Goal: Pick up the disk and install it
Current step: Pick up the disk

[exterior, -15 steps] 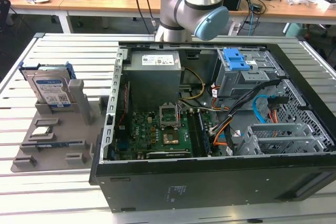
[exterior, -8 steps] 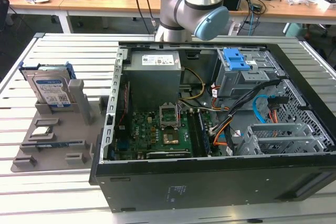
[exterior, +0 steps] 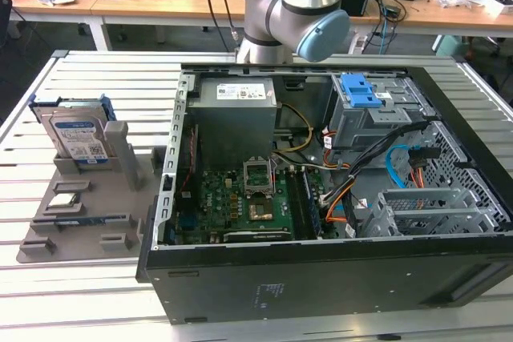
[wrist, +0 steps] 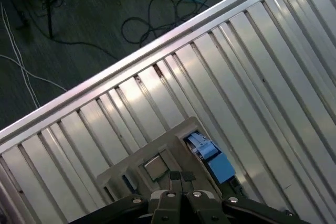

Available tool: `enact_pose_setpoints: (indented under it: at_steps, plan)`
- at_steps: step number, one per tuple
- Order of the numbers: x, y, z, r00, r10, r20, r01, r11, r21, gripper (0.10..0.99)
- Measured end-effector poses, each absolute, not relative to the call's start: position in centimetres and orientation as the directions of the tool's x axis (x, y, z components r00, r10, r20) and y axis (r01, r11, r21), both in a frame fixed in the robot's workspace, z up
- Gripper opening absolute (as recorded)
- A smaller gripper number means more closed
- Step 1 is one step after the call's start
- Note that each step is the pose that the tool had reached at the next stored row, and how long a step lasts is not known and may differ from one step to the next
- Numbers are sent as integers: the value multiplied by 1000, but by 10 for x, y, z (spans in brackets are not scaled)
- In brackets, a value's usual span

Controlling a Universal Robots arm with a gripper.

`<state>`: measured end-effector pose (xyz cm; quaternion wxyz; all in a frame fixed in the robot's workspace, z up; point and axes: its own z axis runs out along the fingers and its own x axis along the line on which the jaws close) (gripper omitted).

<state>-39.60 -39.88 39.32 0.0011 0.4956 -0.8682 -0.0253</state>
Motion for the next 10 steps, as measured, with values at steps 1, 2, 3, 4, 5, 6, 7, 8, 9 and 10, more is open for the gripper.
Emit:
enact_pose_setpoints:
  at_steps: [1,2,3,4,5,6,7,8,9,10]
  plan:
    - [-396,-399,393,-497,-867,-23,-867,496,45,106]
    - [-396,-399,393,-488,-872,-23,-872,487,45,106]
    - [-396,-399,393,-482,-876,-23,-876,481,45,106]
    - [-396,-399,393,-470,-882,-23,-882,469,45,106]
    - [-396,-399,393,-461,-887,-23,-887,460,45,106]
    - [-396,-399,393,-456,-890,-23,-890,454,45,106]
    - [-396,-399,393,-449,-893,-23,-893,448,45,106]
    - [-396,-399,393,-442,-897,-23,-896,441,45,106]
    - [-396,-399,393,-436,-900,-23,-900,434,45,106]
    - [-396,-399,393,-430,-903,-23,-902,429,45,106]
